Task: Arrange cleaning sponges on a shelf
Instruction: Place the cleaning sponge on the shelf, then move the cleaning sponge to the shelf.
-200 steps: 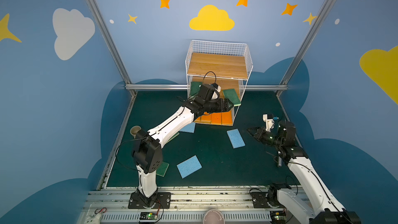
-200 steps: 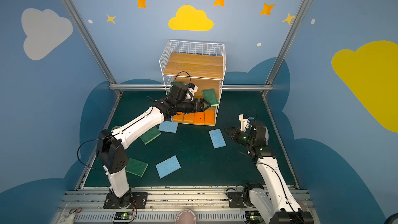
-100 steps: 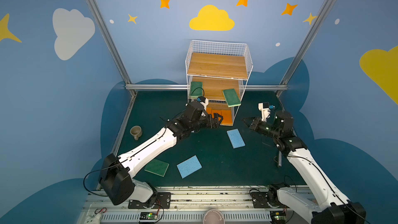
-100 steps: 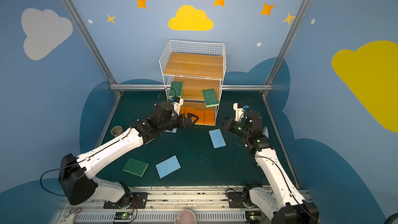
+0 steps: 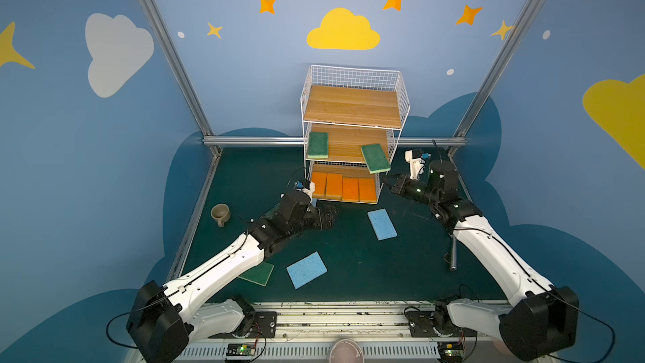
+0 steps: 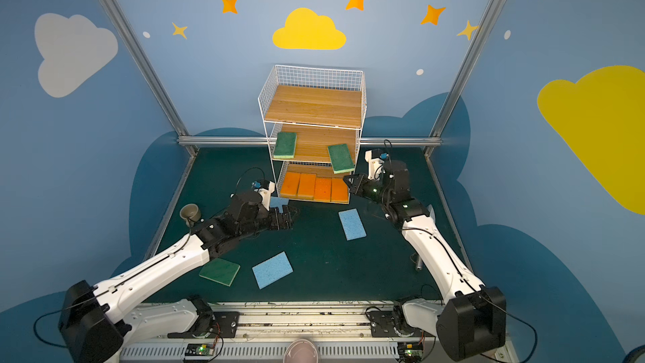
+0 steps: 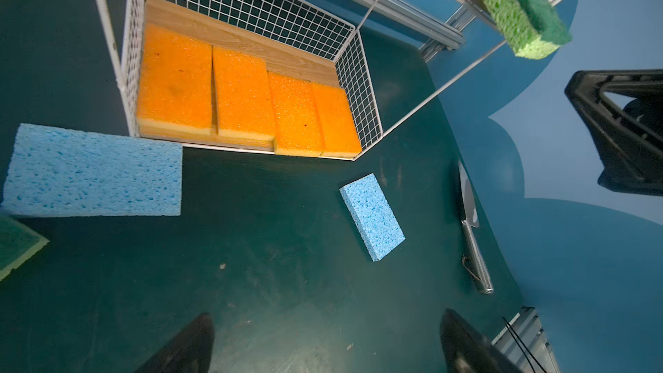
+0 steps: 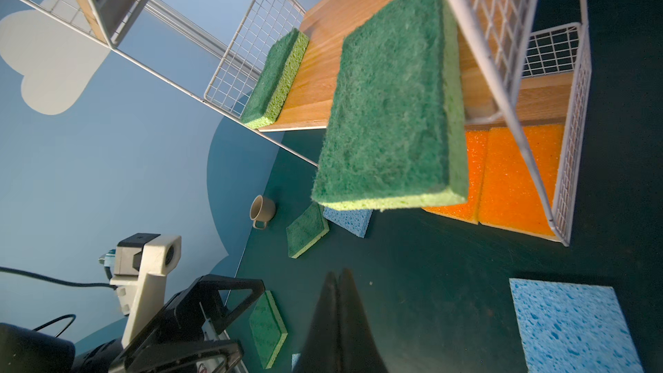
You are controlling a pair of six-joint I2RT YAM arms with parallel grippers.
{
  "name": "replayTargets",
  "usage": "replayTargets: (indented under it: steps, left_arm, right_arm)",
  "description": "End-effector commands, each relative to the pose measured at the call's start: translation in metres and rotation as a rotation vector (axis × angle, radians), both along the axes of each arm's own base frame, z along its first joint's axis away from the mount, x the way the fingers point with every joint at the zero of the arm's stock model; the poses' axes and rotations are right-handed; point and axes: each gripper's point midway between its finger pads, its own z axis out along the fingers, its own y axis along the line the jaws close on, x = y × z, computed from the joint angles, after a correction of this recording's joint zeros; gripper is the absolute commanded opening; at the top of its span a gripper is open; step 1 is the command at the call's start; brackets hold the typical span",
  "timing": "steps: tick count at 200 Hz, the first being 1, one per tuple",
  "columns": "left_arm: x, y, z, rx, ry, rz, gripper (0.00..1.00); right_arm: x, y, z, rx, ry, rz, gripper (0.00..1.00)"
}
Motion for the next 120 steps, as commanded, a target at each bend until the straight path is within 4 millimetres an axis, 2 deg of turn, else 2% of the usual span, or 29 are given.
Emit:
replayTargets:
  steps: [1,66,120]
  left_arm:
    - [-0.001,0.006,0.003,-0.017,-0.012,0.017,0.97]
    - [-0.007,0.024,-0.005,-0.025,-0.005,0.049,0.98]
    - [-0.008,0.03,-0.007,-0.025,-0.003,0.059,0.97]
  right_arm:
    - [0.011,0.002,0.012,-0.02,-0.047,-0.016,0.0]
    - [0.03,0.016,0.004,-0.036,-0.03,-0.011,0.0]
    - [0.038,0.026,0.006,-0.044,-0.043,-0.011,0.0]
